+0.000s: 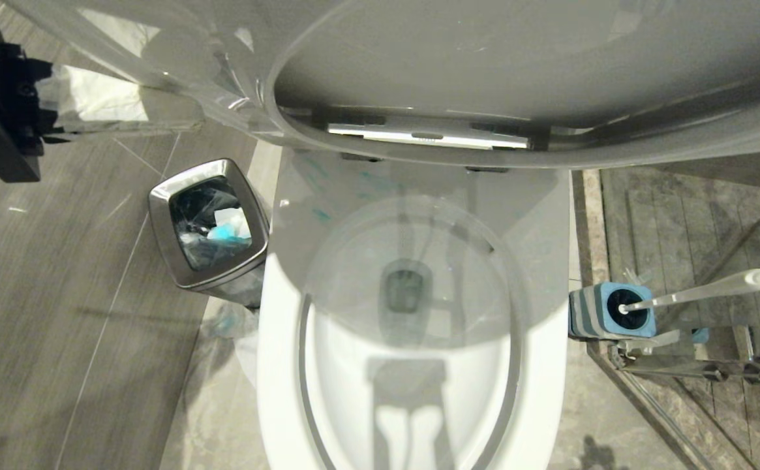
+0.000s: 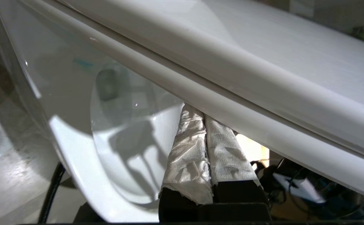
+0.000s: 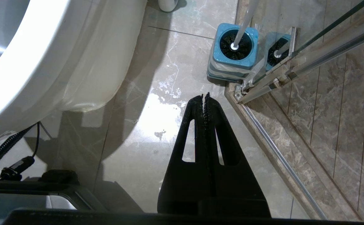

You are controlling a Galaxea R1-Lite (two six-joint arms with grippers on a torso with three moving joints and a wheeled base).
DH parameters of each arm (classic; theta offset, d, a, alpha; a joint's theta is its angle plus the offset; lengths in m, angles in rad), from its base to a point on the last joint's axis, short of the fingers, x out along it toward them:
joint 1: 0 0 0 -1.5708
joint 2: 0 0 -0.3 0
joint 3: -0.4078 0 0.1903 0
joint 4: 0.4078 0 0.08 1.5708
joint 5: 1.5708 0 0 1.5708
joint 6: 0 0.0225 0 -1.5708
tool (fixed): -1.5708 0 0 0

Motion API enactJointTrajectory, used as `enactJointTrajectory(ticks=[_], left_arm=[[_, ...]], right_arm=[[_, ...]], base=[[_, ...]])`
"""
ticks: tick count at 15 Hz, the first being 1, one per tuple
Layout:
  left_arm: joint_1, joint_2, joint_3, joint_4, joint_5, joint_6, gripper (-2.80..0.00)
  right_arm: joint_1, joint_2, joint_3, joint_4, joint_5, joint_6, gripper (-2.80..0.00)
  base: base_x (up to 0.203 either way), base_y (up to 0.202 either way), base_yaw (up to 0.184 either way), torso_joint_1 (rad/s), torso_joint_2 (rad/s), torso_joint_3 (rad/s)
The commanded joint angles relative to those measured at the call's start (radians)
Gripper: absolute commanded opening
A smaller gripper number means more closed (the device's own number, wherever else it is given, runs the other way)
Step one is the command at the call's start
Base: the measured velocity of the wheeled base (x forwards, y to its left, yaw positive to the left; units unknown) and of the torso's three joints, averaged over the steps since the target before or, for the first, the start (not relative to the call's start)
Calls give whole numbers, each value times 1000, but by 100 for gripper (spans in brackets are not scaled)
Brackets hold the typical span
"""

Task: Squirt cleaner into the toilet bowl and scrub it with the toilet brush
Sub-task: Close the toilet lid

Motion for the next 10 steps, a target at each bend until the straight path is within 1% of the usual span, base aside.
enactJointTrajectory(ticks=[1,2,5,10], left_arm=[[0,2,2,39,-1,50,-280],[0,2,2,59,1,68,-280],[-1,13,4,67,30,71,-280],[-12,30,-1,64,82,72,-280]], right_arm=[[0,0,0,0,-1,0,-280],[0,0,0,0,-1,0,-280],[0,0,0,0,-1,0,-280],[0,0,0,0,-1,0,-280]], base=[[0,0,0,0,0,0],[0,0,0,0,0,0],[0,0,0,0,2,18],[0,0,0,2,0,167]])
